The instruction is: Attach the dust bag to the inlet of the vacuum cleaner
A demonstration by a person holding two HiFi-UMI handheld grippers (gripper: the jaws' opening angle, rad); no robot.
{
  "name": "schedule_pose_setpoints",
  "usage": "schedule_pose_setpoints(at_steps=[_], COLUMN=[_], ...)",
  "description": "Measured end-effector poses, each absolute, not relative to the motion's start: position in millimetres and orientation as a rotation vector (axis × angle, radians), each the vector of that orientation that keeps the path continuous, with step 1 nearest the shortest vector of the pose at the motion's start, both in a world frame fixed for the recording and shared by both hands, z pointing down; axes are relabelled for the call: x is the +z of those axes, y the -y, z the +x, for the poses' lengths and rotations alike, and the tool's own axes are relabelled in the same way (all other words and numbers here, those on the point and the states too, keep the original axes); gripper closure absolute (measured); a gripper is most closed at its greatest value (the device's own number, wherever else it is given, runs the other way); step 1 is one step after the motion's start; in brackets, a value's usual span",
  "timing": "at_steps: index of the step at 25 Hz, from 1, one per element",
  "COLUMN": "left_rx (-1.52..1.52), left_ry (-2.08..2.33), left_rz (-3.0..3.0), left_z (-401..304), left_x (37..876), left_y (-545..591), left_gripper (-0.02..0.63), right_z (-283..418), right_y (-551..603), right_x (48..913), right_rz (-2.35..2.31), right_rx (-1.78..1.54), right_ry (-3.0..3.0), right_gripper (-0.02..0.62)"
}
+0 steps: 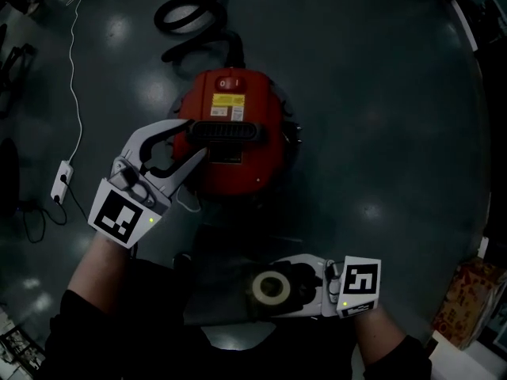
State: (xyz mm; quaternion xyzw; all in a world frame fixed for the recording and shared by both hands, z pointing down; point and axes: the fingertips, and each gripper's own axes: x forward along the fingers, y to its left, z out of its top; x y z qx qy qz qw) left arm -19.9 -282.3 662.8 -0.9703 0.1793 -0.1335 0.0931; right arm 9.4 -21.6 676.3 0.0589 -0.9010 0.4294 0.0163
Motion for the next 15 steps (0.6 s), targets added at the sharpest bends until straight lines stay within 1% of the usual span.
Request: schedule_pose_setpoints(at_steps=[3,9,15], left_rx=[-0.373,-0.337,-0.396], left_ry=[-0.451,-0.212,-0.121], left_rz=[-2.861,-2.818,-2.745], left_z=[-11,6,7], left_x=[672,685,701], left_y=[285,280,287], left_gripper=[0.440,0.387,0.388], right_z=[8,4,5], right_y=[21,27,26], right_x=[696,727,756], right_rz=[0.151,0.139,0.150], right_rx=[1.345,1.322,1.310], right_ry=[2.797,2.799,2.771], right_gripper=[0.278,0.278,0.278])
